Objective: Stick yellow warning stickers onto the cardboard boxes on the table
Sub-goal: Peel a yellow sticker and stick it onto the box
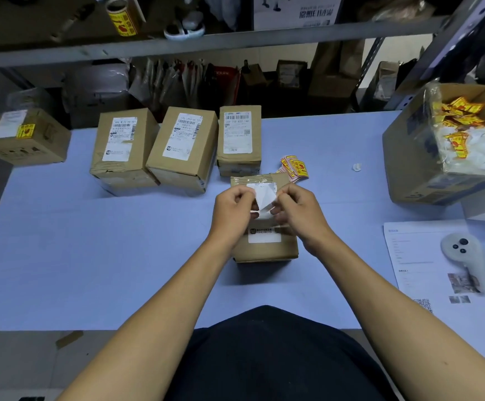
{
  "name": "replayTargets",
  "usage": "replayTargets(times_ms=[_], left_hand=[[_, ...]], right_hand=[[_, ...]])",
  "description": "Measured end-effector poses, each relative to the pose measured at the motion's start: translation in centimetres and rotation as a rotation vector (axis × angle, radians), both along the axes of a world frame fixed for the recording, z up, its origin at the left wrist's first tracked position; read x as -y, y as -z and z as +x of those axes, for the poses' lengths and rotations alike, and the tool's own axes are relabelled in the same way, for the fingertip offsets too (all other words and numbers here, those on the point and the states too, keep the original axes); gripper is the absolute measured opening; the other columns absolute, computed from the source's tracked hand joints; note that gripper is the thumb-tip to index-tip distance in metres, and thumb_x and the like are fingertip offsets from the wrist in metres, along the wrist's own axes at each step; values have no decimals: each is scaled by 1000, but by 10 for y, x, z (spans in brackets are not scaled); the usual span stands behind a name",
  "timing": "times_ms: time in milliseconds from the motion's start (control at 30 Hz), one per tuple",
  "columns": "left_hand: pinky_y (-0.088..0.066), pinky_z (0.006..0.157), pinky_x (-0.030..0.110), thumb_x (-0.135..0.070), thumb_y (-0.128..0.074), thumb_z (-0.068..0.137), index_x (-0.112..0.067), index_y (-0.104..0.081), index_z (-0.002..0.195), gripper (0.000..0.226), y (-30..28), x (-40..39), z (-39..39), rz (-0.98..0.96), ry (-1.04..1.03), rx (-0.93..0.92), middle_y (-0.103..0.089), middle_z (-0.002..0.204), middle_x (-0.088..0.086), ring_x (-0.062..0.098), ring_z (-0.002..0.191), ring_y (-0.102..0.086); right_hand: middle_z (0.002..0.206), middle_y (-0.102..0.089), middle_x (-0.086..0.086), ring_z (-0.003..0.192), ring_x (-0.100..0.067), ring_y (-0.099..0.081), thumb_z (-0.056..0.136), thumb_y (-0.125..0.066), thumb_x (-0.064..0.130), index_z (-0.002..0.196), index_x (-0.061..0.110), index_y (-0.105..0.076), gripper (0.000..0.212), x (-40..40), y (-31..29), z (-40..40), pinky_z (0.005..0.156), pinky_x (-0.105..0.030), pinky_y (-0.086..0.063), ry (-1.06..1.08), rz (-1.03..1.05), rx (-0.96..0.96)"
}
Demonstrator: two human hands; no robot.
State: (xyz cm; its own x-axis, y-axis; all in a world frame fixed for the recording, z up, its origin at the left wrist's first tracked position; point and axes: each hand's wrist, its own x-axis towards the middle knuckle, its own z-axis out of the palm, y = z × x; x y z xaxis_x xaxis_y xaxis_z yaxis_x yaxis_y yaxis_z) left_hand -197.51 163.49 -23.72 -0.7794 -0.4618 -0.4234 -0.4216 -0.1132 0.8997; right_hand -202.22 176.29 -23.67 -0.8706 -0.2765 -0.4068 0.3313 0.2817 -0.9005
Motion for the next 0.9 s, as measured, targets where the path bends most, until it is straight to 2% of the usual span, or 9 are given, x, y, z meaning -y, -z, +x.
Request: replayTargets(times_ms=[133,300,433,500,567,667,800,900], left_hand=[[-56,63,26,-5,-48,96,-7,-66,81,23,-1,-1,-5,146,-124,38,-65,71,4,13,62,-61],[-58,69,31,-5,-48,97,-6,-63,81,22,2,3,-5,121,-163,72,-65,72,7,14,59,-61],[-59,66,27,-6,-49,97,-6,-63,81,21,4,6,-7,97,-145,92,-66,72,7,12,59,-62],[-59,65,25,-6,-50,97,-6,-64,83,20,5,5,-9,76,-115,103,-65,70,7,13,60,-62],[-58,67,26,-7,-50,96,-7,-65,85,19,6,4,-11,56,-84,111,-65,72,7,12,61,-61],[-57,74,33,-8,-51,96,-9,-67,86,19,7,3,-14,46,-35,105,-67,82,9,15,67,-61],[-56,75,36,-11,-53,98,-14,-67,82,21,5,2,-16,38,13,77,-67,82,5,16,68,-61],[-56,75,36,-12,-55,98,-13,-66,82,20,4,2,-16,42,20,64,-65,81,6,15,67,-60]], right_hand=[[75,-54,-7,69,-21,-55,95,-43,7,76,8,-52,21,-19,9,-6,69,-36,-52,89,-13,123],[79,-57,-8,71,-23,-58,94,-43,8,77,6,-55,21,-55,26,-21,72,-36,-55,246,69,153],[80,-61,-10,71,-23,-58,86,-48,16,81,-1,-59,21,-80,49,-22,71,-38,-51,222,311,155],[77,-59,-10,69,-25,-56,78,-49,21,75,4,-59,20,-88,60,-19,66,-37,-47,149,436,167],[71,-55,-8,66,-25,-50,78,-50,17,66,10,-51,14,-91,65,-16,62,-34,-42,85,547,168],[65,-51,-3,67,-25,-49,83,-56,12,60,13,-46,26,-93,70,-11,58,-29,-35,41,682,159],[90,-67,-9,87,-31,-61,84,-70,22,77,14,-64,12,-92,75,-11,68,-30,-43,-9,764,161],[103,-66,-8,96,-30,-60,83,-73,27,92,17,-63,17,-92,74,-10,73,-31,-42,-17,767,149]])
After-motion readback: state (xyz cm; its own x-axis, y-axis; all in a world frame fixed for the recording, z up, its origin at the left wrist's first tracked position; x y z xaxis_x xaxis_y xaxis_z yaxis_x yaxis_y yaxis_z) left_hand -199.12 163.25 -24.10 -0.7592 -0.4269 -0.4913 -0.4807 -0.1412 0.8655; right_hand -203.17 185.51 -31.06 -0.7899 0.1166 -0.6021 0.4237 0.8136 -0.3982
